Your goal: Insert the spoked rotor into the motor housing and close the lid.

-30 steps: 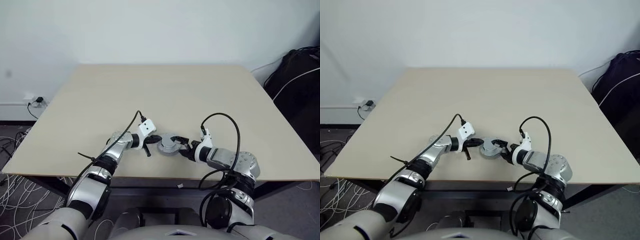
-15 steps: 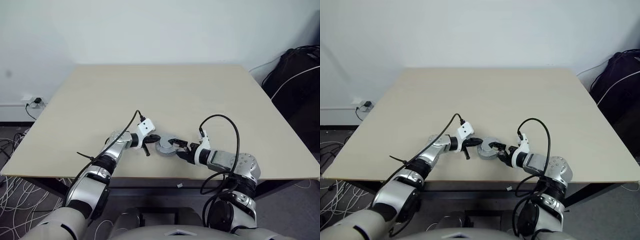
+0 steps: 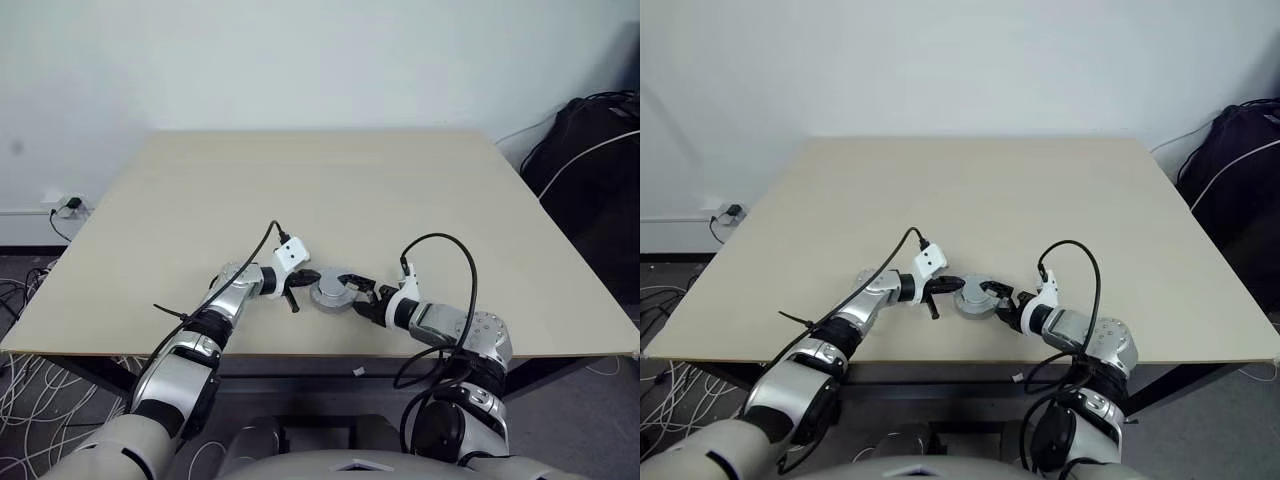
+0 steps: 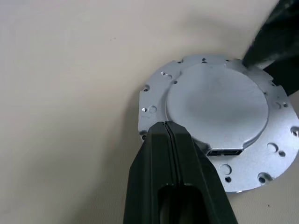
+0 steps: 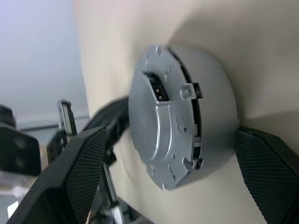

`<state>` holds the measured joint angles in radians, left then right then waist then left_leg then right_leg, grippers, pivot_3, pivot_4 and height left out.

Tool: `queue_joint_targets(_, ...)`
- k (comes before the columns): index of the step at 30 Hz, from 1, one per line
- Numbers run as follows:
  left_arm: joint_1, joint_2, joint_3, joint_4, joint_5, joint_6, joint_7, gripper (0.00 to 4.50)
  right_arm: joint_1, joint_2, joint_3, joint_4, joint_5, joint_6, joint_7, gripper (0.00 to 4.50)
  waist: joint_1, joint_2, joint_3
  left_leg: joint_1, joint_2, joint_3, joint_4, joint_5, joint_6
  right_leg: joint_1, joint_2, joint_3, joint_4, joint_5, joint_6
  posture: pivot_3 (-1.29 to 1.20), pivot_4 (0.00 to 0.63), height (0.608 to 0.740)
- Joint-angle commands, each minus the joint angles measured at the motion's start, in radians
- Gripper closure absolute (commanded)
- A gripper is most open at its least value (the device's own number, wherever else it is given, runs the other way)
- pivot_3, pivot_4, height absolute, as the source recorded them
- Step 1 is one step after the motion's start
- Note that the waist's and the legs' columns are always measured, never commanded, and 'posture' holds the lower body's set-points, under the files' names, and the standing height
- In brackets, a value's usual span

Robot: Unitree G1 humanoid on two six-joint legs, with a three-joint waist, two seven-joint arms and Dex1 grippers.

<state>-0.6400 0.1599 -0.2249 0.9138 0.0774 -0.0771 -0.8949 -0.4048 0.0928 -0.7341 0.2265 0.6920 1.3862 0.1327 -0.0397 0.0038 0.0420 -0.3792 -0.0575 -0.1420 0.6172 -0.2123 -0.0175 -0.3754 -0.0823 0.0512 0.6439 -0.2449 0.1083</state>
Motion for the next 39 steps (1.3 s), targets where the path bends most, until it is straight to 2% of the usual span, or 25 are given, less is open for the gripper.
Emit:
queue_joint_targets(1,-0.007,-0.007,-0.011,-0.017,0.005,-0.002,-0.01,4.5,-0.032,0.019,-0.02,-0.045,0.091,-0.025,0.017,0.02,0.0,0.0,0.0,-0.001,0.0,0.0,-0.001,0.0,0.0,0.0,0.0,0.0,0.0,0.0,0.0,0.0,0.0,0.74)
queue_joint_targets(5,-0.008,-0.006,-0.012,-0.013,0.006,-0.003,-0.011,4.5,-0.026,0.012,-0.01,-0.053,0.132,-0.005,0.029,0.02,0.001,0.0,0.0,-0.001,0.0,0.0,-0.002,0.0,0.0,0.0,0.0,0.001,0.0,0.0,-0.001,0.0,0.0,0.74)
queue_joint_targets(10,-0.009,-0.008,-0.012,-0.011,0.006,-0.005,-0.011,4.5,0.012,-0.017,0.085,-0.074,0.114,0.061,0.032,0.02,0.002,0.0,0.0,-0.002,0.0,0.0,-0.002,0.0,0.0,0.0,0.0,0.001,-0.001,-0.001,-0.001,0.0,0.0,0.74)
queue_joint_targets(18,-0.005,-0.008,-0.012,-0.016,0.005,-0.005,-0.01,4.5,0.013,-0.032,0.098,-0.055,0.106,0.045,0.023,0.02,0.0,0.0,0.0,-0.002,0.0,0.0,-0.002,0.0,0.0,0.0,0.0,0.001,0.0,-0.001,-0.001,0.0,0.0,0.74)
queue_joint_targets(21,-0.003,-0.008,-0.012,-0.018,0.005,-0.004,-0.01,4.5,0.014,-0.03,0.095,-0.048,0.099,0.026,0.011,0.58,0.0,0.0,0.0,-0.002,0.0,0.0,-0.002,0.0,0.0,0.0,0.0,0.001,0.0,-0.001,-0.001,0.0,0.0,0.74)
queue_joint_targets(26,0.0,-0.008,-0.012,-0.021,0.004,-0.004,-0.01,4.5,0.013,-0.028,0.093,-0.04,0.101,0.009,0.004,2.18,0.001,0.0,0.0,-0.002,0.0,0.0,-0.002,0.0,0.0,0.0,0.0,0.001,0.0,-0.001,-0.001,0.0,0.0,0.74)
queue_joint_targets(28,0.0,-0.008,-0.012,-0.022,0.004,-0.003,-0.01,4.5,0.013,-0.029,0.094,-0.04,0.104,0.007,0.004,2.65,0.001,0.0,0.0,-0.002,0.0,0.0,-0.002,0.0,0.0,0.0,0.0,0.001,0.0,-0.001,-0.001,0.0,0.0,0.74)
queue_joint_targets(36,0.0,-0.009,-0.011,-0.02,0.005,-0.003,-0.009,4.5,0.009,-0.028,0.086,-0.051,0.13,0.033,0.004,2.71,0.001,0.0,0.0,-0.002,0.0,0.0,-0.002,0.0,0.0,0.0,0.0,0.001,0.0,-0.001,-0.001,0.0,0.0,0.74)
queue_joint_targets(37,0.0,-0.009,-0.011,-0.02,0.005,-0.003,-0.009,4.5,0.009,-0.028,0.084,-0.056,0.138,0.044,0.007,2.77,0.001,0.0,0.0,-0.002,0.0,0.0,-0.002,0.0,0.0,0.0,0.0,0.001,0.0,-0.001,-0.001,0.0,0.0,0.74)
queue_joint_targets(39,0.001,-0.009,-0.011,-0.02,0.006,-0.002,-0.008,4.5,0.009,-0.029,0.082,-0.066,0.152,0.062,0.011,3.25,0.001,0.0,0.0,-0.002,0.0,0.0,-0.002,0.0,0.0,0.0,0.0,0.001,0.0,-0.001,-0.001,0.0,0.0,0.74)
